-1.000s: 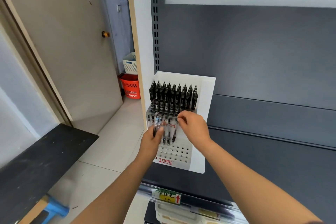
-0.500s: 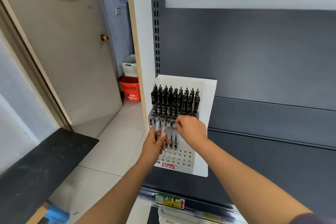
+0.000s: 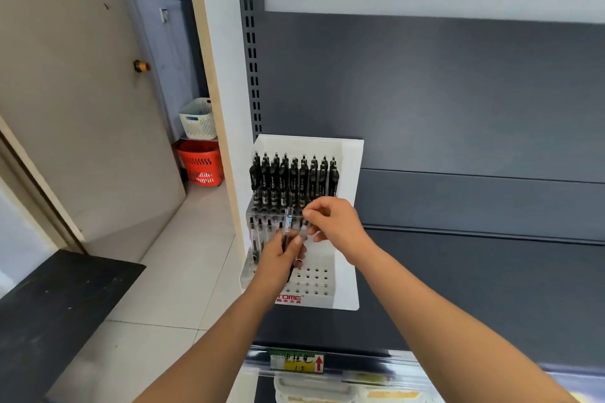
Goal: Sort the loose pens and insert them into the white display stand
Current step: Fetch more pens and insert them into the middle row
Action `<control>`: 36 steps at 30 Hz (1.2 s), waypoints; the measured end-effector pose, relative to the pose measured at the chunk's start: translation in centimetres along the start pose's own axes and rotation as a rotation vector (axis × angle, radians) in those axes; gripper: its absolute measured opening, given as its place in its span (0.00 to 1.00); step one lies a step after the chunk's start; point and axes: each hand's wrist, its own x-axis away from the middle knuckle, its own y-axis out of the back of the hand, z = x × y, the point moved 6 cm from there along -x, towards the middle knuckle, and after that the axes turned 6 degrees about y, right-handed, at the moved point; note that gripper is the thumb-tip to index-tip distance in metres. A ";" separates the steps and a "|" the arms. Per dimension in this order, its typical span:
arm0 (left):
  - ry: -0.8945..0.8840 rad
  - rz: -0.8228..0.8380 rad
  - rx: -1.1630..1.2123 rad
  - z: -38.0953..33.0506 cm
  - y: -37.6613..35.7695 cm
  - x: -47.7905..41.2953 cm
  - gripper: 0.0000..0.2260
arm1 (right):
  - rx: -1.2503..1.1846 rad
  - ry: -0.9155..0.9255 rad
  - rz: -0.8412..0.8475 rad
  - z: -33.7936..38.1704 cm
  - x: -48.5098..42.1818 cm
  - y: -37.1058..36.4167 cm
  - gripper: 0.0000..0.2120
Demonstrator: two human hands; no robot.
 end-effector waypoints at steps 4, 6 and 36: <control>-0.074 -0.029 -0.082 -0.3 0.8 -0.2 0.06 | 0.173 0.081 -0.114 0.5 0.1 1.7 0.06; -0.071 -0.037 -0.092 -0.1 1.2 -0.3 0.08 | 0.317 0.118 -0.139 0.7 -0.1 2.1 0.05; -0.077 0.027 -0.140 1.9 2.1 -1.0 0.08 | 0.880 0.121 -0.119 -2.4 0.3 -0.6 0.08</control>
